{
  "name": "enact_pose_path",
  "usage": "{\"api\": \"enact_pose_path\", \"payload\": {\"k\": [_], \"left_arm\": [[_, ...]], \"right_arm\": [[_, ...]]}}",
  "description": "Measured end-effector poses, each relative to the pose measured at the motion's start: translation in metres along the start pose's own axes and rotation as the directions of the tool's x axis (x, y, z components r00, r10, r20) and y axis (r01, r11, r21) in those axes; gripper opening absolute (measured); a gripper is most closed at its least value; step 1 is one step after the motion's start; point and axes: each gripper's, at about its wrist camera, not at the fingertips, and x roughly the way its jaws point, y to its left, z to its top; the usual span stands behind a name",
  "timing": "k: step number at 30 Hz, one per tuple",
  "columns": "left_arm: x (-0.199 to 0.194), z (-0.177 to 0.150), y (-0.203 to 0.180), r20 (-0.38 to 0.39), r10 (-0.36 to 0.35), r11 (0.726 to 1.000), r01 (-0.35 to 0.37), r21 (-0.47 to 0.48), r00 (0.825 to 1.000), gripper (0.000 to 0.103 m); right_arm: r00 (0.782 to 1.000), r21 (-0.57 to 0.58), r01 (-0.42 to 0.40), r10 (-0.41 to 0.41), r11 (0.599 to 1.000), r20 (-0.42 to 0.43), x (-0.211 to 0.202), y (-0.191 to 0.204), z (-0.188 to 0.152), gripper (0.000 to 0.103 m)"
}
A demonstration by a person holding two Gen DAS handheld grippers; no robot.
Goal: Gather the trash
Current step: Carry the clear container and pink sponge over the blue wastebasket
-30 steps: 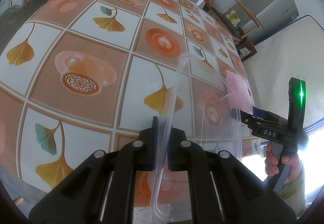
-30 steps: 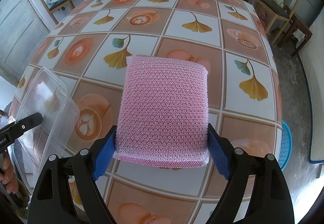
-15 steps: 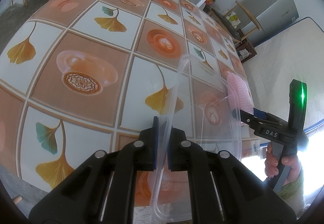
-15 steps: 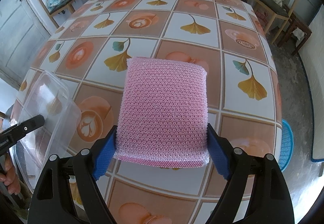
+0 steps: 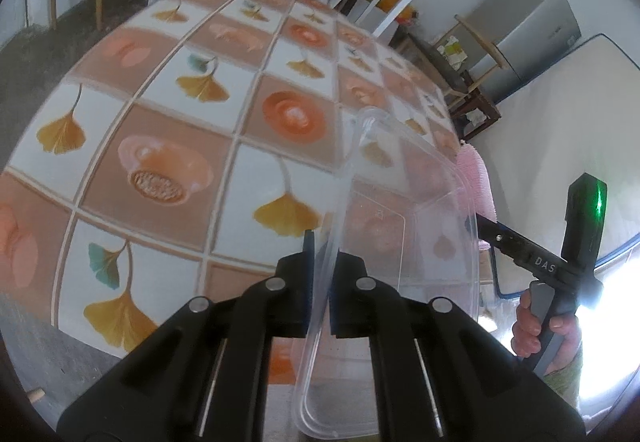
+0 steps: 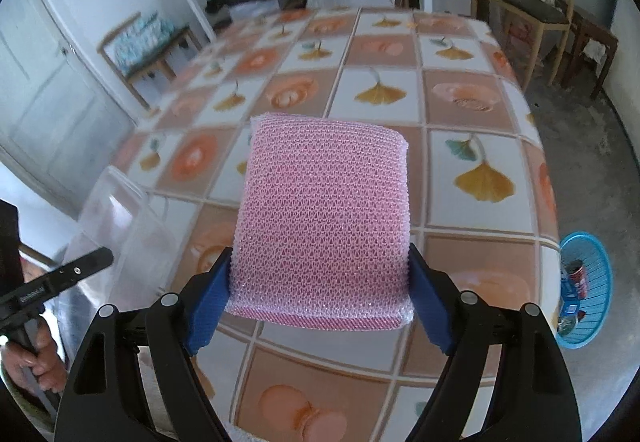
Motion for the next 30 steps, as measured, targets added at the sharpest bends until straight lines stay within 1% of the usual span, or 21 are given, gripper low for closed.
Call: {"api": "enact_pose_path", "payload": {"k": [3,5,7,8,9,10,12,13,14,16,17,19,21,22,24,26,28,29,30], "left_arm": [[-0.003,0.007,-0.025,0.007,-0.017,0.999,0.017,0.045,1.000,0.004],[-0.003,0.013,-0.049,0.012,-0.042,0.995,0.041,0.092,0.999,0.004],[-0.001,0.019,-0.080,0.007,-0.082,0.985,0.080,0.153,0.997,0.004],[0.000,0.020,-0.091,0.000,-0.100,0.980,0.098,0.174,0.995,0.004],[0.004,0.022,-0.109,-0.015,-0.126,0.970,0.127,0.205,0.992,0.004],[0.007,0.023,-0.121,-0.029,-0.144,0.963,0.147,0.226,0.989,0.004],[0.023,0.025,-0.160,-0.084,-0.189,0.937,0.206,0.283,0.978,0.004],[0.033,0.026,-0.180,-0.117,-0.207,0.922,0.234,0.308,0.971,0.004],[0.039,0.023,-0.194,-0.140,-0.215,0.912,0.250,0.326,0.967,0.004],[0.062,0.020,-0.234,-0.210,-0.227,0.883,0.292,0.367,0.951,0.004],[0.073,0.019,-0.248,-0.245,-0.228,0.873,0.309,0.377,0.942,0.004],[0.098,0.012,-0.279,-0.310,-0.226,0.859,0.339,0.383,0.924,0.004],[0.120,0.004,-0.303,-0.358,-0.214,0.848,0.355,0.393,0.909,0.004],[0.137,-0.002,-0.320,-0.388,-0.201,0.841,0.361,0.402,0.900,0.004],[0.161,-0.013,-0.342,-0.431,-0.175,0.835,0.366,0.412,0.885,0.004],[0.194,-0.023,-0.364,-0.486,-0.139,0.836,0.365,0.409,0.863,0.004],[0.232,-0.035,-0.382,-0.544,-0.101,0.854,0.352,0.382,0.833,0.004],[0.249,-0.039,-0.390,-0.566,-0.085,0.860,0.347,0.373,0.820,0.004],[0.262,-0.042,-0.397,-0.578,-0.070,0.865,0.338,0.370,0.813,0.004]], "right_arm": [[0.997,0.062,-0.021,0.016,0.998,0.078,-0.033,-0.027,-0.002,0.079],[0.991,0.110,-0.016,0.001,0.994,0.131,-0.059,-0.049,-0.007,0.079],[0.982,0.160,0.015,-0.045,0.987,0.181,-0.088,-0.074,-0.015,0.079],[0.973,0.195,0.049,-0.091,0.980,0.214,-0.109,-0.091,-0.022,0.079],[0.965,0.220,0.073,-0.125,0.973,0.232,-0.121,-0.103,-0.027,0.079],[0.950,0.265,0.109,-0.179,0.958,0.254,-0.142,-0.122,-0.038,0.079],[0.929,0.333,0.152,-0.250,0.931,0.274,-0.167,-0.149,-0.057,0.079],[0.914,0.386,0.176,-0.297,0.906,0.278,-0.182,-0.168,-0.071,0.079],[0.903,0.428,0.191,-0.329,0.884,0.275,-0.193,-0.184,-0.083,0.079],[0.891,0.498,0.206,-0.372,0.842,0.260,-0.206,-0.209,-0.105,0.079],[0.888,0.549,0.208,-0.392,0.809,0.242,-0.211,-0.227,-0.122,0.079],[0.892,0.610,0.196,-0.398,0.768,0.215,-0.211,-0.250,-0.145,0.079],[0.901,0.670,0.184,-0.396,0.719,0.177,-0.204,-0.274,-0.172,0.079],[0.904,0.686,0.181,-0.393,0.705,0.166,-0.200,-0.281,-0.179,0.079],[0.917,0.721,0.166,-0.374,0.673,0.139,-0.186,-0.299,-0.197,0.079],[0.927,0.748,0.160,-0.358,0.645,0.111,-0.170,-0.315,-0.209,0.079],[0.937,0.766,0.155,-0.340,0.624,0.087,-0.152,-0.329,-0.216,0.079],[0.940,0.778,0.157,-0.333,0.608,0.070,-0.141,-0.337,-0.220,0.079],[0.944,0.790,0.156,-0.324,0.594,0.057,-0.132,-0.344,-0.224,0.079]]}}
